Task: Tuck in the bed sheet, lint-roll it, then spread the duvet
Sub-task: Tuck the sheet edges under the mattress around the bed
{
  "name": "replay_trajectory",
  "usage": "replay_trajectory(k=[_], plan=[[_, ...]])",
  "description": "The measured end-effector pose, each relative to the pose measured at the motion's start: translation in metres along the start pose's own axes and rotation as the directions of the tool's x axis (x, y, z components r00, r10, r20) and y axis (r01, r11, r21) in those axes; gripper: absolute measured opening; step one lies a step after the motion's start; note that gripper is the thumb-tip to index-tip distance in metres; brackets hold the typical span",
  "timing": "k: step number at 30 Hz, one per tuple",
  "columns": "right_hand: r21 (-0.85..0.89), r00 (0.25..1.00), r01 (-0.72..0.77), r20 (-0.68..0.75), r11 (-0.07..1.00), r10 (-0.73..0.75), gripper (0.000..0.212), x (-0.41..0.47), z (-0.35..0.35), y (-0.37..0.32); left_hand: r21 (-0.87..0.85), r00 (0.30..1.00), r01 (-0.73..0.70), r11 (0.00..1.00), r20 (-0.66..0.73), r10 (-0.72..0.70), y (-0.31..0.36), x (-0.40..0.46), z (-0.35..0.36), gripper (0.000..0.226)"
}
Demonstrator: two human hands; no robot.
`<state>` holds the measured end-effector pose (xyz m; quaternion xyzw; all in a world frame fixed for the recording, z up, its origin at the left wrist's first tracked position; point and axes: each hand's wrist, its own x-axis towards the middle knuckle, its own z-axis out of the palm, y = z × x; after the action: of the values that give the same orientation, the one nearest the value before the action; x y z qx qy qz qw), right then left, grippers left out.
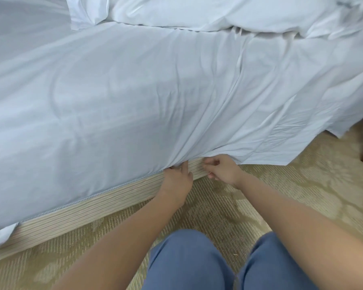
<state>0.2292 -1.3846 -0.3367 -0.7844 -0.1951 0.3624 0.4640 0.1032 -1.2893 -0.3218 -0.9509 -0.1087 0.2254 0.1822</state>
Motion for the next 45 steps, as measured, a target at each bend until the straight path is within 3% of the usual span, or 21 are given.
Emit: replay_trajectory(k=[4, 6, 8, 11, 13, 15, 19, 25, 30, 34, 39, 42, 45], plan=[[-0.495, 0.943, 0.147, -0.192, 0.856, -0.273, 0.015, -0.017, -0.009, -0.011, -0.090, 0.998, -0.059, 0.994, -0.042, 0.055, -0.005, 0.003, -0.003, 0.086], [-0.599, 0.902, 0.160, -0.234, 0.785, -0.362, 0.017, -0.023, -0.013, -0.016, -0.184, 0.995, -0.079, 0.980, -0.081, 0.065, -0.008, 0.007, -0.007, 0.084], [-0.662, 0.905, 0.136, -0.220, 0.737, -0.364, 0.018, -0.022, -0.017, -0.019, -0.315, 0.995, -0.064, 0.947, -0.093, 0.036, -0.010, 0.011, -0.013, 0.083], [-0.747, 0.958, -0.017, -0.203, 0.665, -0.204, 0.016, -0.013, -0.028, -0.013, -0.492, 0.998, 0.015, 0.870, -0.050, -0.046, -0.004, 0.015, -0.026, 0.066], [-0.732, 0.958, -0.105, -0.256, 0.674, -0.129, 0.021, -0.004, -0.040, -0.006, -0.532, 0.991, 0.013, 0.847, -0.106, -0.082, 0.004, 0.022, -0.038, 0.037], [-0.731, 0.941, -0.102, -0.290, 0.674, -0.173, 0.027, 0.008, -0.058, -0.006, -0.603, 0.964, 0.027, 0.798, -0.195, -0.180, 0.009, 0.039, -0.055, 0.010], [-0.838, 0.945, 0.017, -0.164, 0.545, -0.283, 0.032, 0.025, -0.090, -0.004, -0.679, 0.944, 0.125, 0.723, -0.143, -0.298, 0.029, 0.078, -0.070, 0.024], [-0.848, 0.893, 0.284, 0.063, 0.448, -0.446, 0.042, 0.054, -0.124, 0.018, -0.603, 0.928, 0.228, 0.764, -0.102, -0.357, 0.057, 0.116, -0.060, 0.023], [-0.711, 0.729, 0.570, 0.207, 0.412, -0.652, 0.038, 0.076, -0.140, 0.030, -0.594, 0.882, 0.391, 0.703, 0.025, -0.471, 0.070, 0.130, -0.063, 0.022], [-0.658, 0.758, 0.615, 0.341, 0.436, -0.555, 0.033, 0.091, -0.152, 0.031, -0.611, 0.833, 0.491, 0.621, 0.121, -0.540, 0.078, 0.138, -0.068, 0.028], [-0.557, 0.760, 0.649, 0.505, 0.518, -0.408, 0.024, 0.090, -0.163, 0.029, -0.667, 0.743, 0.602, 0.439, 0.268, -0.613, 0.088, 0.137, -0.089, 0.034], [-0.535, 0.739, 0.670, 0.549, 0.515, -0.391, 0.022, 0.081, -0.185, 0.030, -0.711, 0.722, 0.588, 0.386, 0.245, -0.647, 0.102, 0.129, -0.113, 0.023], [-0.623, 0.775, 0.632, 0.502, 0.461, -0.384, 0.026, 0.087, -0.215, 0.023, -0.746, 0.729, 0.545, 0.383, 0.195, -0.656, 0.118, 0.126, -0.138, 0.025]])
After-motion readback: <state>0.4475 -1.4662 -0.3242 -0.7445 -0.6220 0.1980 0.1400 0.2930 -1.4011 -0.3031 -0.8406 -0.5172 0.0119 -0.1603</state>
